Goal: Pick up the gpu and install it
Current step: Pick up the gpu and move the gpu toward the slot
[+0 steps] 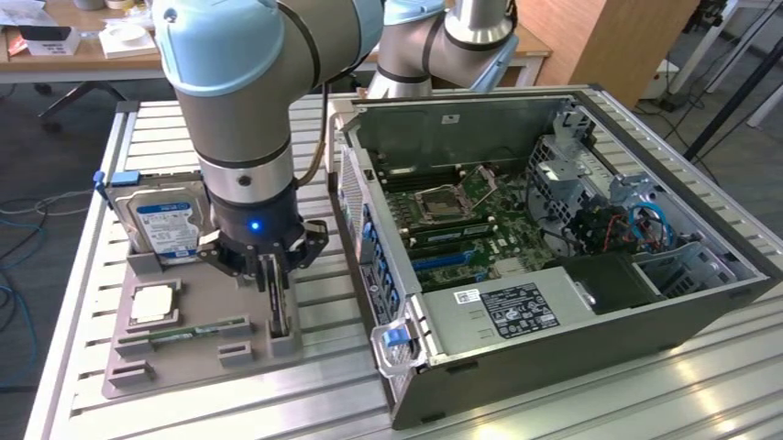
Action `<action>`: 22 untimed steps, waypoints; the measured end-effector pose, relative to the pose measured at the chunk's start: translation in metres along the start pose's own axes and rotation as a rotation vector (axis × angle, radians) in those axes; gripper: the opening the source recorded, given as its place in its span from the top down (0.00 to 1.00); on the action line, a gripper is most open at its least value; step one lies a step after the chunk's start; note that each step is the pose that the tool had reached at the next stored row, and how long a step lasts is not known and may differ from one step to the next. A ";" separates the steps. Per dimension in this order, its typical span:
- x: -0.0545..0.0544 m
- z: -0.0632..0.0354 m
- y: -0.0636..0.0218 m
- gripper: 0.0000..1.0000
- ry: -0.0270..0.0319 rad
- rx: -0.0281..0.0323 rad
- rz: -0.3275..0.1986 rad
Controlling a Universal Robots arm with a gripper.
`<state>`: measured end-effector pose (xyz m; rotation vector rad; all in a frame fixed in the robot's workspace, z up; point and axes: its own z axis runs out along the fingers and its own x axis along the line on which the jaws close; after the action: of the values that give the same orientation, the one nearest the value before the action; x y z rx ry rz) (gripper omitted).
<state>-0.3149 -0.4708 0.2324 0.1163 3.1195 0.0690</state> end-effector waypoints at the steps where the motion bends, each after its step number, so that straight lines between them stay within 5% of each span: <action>1: 0.000 0.0002 0.0000 0.65 -0.0001 0.0000 0.000; 22: -0.001 0.0004 0.0000 0.65 -0.0001 -0.0001 0.000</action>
<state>-0.3144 -0.4708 0.2320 0.1163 3.1194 0.0692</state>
